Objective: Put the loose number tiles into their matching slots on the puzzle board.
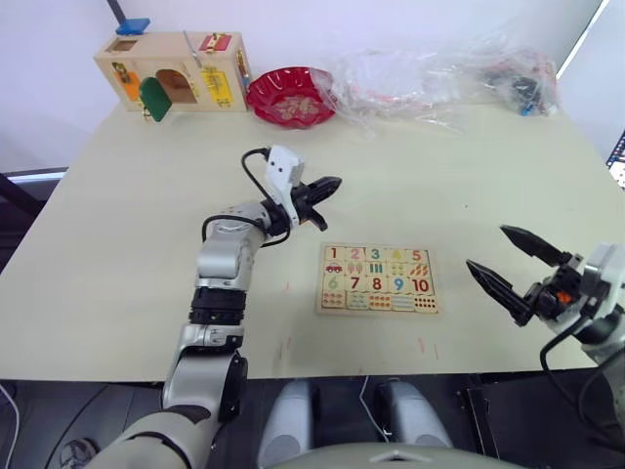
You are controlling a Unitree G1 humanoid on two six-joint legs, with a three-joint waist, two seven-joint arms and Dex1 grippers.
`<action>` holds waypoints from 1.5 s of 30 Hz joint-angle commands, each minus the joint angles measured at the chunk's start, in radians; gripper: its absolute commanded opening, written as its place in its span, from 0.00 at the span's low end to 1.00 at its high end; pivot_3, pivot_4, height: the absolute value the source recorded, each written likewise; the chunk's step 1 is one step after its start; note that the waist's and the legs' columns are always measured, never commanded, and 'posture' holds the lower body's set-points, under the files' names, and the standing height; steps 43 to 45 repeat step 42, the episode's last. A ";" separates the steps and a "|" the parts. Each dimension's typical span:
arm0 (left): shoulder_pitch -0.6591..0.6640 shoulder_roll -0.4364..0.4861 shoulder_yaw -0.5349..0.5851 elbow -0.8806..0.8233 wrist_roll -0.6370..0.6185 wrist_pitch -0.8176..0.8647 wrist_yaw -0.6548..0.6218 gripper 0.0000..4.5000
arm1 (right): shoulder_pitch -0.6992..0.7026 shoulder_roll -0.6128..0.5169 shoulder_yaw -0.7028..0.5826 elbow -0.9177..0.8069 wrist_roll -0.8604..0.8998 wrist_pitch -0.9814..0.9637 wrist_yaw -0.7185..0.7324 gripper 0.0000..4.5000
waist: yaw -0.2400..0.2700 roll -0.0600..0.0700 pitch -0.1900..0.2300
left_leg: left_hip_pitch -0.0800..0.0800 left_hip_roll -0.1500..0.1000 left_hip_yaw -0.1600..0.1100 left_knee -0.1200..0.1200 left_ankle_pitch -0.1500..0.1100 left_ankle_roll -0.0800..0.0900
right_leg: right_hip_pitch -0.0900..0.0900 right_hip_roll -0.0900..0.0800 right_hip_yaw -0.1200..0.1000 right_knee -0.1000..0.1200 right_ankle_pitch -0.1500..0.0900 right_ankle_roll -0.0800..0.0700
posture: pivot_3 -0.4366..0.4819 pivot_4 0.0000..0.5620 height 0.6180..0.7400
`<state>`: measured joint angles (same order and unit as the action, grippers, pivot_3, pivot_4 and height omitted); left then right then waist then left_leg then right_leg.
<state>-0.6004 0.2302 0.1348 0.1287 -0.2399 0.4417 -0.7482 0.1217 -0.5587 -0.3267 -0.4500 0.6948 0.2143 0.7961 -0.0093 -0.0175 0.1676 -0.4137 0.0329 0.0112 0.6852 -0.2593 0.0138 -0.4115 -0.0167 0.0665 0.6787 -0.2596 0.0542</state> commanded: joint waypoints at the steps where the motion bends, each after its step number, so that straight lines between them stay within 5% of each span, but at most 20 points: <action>1: 0.087 0.005 0.055 -0.148 -0.053 -0.019 0.067 0.02 | -0.114 -0.016 0.017 0.076 0.015 0.002 0.037 1.00 | 0.000 0.000 0.000 | 0.000 0.000 -0.001 0.000 0.000 0.000 | 0.000 0.000 0.000 0.000 0.000 0.000 | 0.48 0.27 1.00; 10: 0.380 0.108 0.135 -0.388 -0.234 0.037 0.023 0.02 | -0.242 -0.089 0.087 0.270 -0.012 0.007 0.246 1.00 | 0.003 0.000 0.000 | 0.000 0.003 -0.005 0.000 0.000 0.000 | 0.000 -0.001 -0.001 0.000 0.000 0.000 | 0.48 0.27 1.00; 12: 0.440 0.142 0.143 -0.431 -0.276 0.054 -0.006 0.18 | -0.218 -0.106 0.087 0.302 -0.026 -0.011 0.300 1.00 | 0.002 0.000 0.000 | 0.000 0.003 -0.005 0.000 0.000 0.000 | 0.000 -0.001 -0.001 0.000 0.000 0.000 | 0.48 0.27 1.00; 19: 0.726 0.261 0.188 -0.541 -0.340 0.017 -0.112 0.99 | -0.055 -0.183 -0.010 0.350 -0.007 -0.030 0.448 1.00 | -0.004 0.000 0.000 | 0.001 0.004 -0.004 -0.001 0.000 0.000 | 0.000 -0.001 0.000 0.000 0.000 -0.001 | 0.48 0.27 1.00; 29: 1.052 0.350 0.338 -0.476 -0.354 -0.105 -0.263 0.99 | 0.128 -0.239 -0.189 0.370 0.001 -0.010 0.495 1.00 | -0.003 0.000 0.000 | 0.003 0.004 0.003 -0.002 0.000 0.000 | 0.001 0.000 0.000 -0.001 -0.002 -0.004 | 0.48 0.27 1.00; 45: 1.055 0.328 0.306 -0.464 -0.353 -0.154 -0.231 0.99 | 0.158 -0.244 -0.212 0.394 -0.012 -0.019 0.522 1.00 | -0.005 0.000 -0.001 | 0.003 0.004 0.005 -0.003 0.000 0.000 | 0.001 0.001 0.002 -0.002 -0.001 -0.002 | 0.48 0.27 1.00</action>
